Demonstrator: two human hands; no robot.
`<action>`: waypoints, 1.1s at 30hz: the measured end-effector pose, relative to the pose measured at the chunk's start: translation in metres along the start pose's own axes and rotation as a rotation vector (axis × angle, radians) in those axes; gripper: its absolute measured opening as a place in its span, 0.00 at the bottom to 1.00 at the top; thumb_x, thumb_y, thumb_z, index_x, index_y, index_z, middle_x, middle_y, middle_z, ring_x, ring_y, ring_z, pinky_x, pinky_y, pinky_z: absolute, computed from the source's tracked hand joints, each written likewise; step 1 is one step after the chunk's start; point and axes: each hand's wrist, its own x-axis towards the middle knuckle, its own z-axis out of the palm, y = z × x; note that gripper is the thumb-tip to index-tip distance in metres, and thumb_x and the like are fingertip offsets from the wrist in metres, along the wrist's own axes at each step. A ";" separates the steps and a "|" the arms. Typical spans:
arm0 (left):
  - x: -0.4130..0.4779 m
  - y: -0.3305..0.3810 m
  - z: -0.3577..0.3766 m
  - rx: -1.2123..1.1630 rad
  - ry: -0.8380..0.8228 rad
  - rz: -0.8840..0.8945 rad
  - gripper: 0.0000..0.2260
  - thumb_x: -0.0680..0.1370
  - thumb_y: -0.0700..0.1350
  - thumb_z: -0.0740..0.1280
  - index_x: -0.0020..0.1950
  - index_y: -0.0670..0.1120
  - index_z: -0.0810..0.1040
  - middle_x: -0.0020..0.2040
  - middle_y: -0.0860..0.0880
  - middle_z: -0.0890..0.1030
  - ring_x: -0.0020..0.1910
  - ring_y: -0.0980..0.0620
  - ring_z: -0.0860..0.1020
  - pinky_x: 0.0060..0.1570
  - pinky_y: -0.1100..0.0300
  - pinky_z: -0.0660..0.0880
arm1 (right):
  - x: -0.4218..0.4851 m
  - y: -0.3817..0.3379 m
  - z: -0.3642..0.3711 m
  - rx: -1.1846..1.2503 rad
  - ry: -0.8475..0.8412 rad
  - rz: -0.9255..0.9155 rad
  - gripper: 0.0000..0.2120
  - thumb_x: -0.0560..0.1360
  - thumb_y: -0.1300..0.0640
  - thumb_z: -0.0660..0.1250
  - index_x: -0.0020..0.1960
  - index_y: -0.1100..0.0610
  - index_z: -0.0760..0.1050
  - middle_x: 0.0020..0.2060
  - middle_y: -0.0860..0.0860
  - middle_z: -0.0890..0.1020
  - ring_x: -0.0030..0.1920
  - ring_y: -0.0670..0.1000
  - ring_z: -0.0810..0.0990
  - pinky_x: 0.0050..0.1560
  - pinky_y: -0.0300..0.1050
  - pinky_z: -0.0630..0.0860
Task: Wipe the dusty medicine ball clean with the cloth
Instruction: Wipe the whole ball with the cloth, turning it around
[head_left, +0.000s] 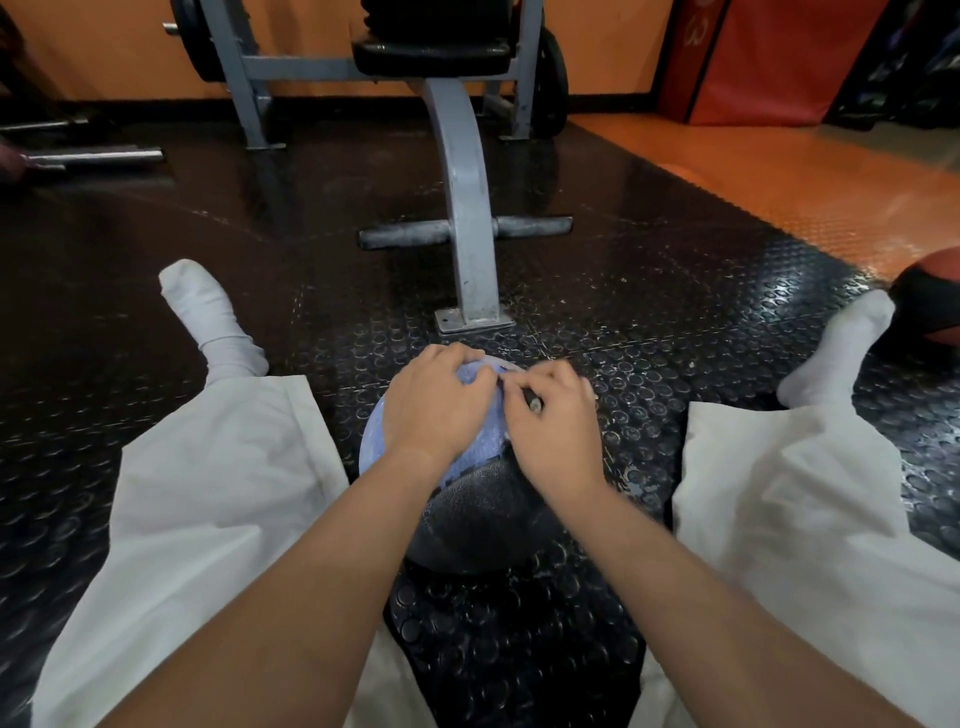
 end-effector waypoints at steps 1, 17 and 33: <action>0.001 -0.001 -0.001 -0.012 -0.008 -0.004 0.14 0.80 0.53 0.59 0.63 0.56 0.77 0.63 0.55 0.75 0.59 0.52 0.74 0.53 0.57 0.68 | -0.017 0.003 0.001 0.025 0.062 -0.053 0.09 0.77 0.56 0.65 0.51 0.56 0.83 0.46 0.45 0.73 0.50 0.50 0.69 0.52 0.42 0.67; 0.005 -0.001 -0.001 -0.013 0.009 -0.013 0.14 0.80 0.53 0.59 0.63 0.55 0.78 0.64 0.54 0.76 0.60 0.52 0.75 0.56 0.56 0.70 | 0.002 0.001 0.006 -0.074 0.012 0.086 0.12 0.79 0.51 0.62 0.57 0.51 0.81 0.50 0.43 0.75 0.52 0.46 0.65 0.58 0.51 0.68; -0.003 -0.002 0.002 -0.022 0.044 0.017 0.14 0.80 0.51 0.60 0.63 0.54 0.79 0.62 0.55 0.76 0.59 0.54 0.74 0.54 0.60 0.68 | 0.017 -0.001 0.000 -0.035 -0.091 0.127 0.12 0.80 0.54 0.60 0.57 0.53 0.81 0.51 0.44 0.75 0.53 0.47 0.67 0.60 0.51 0.68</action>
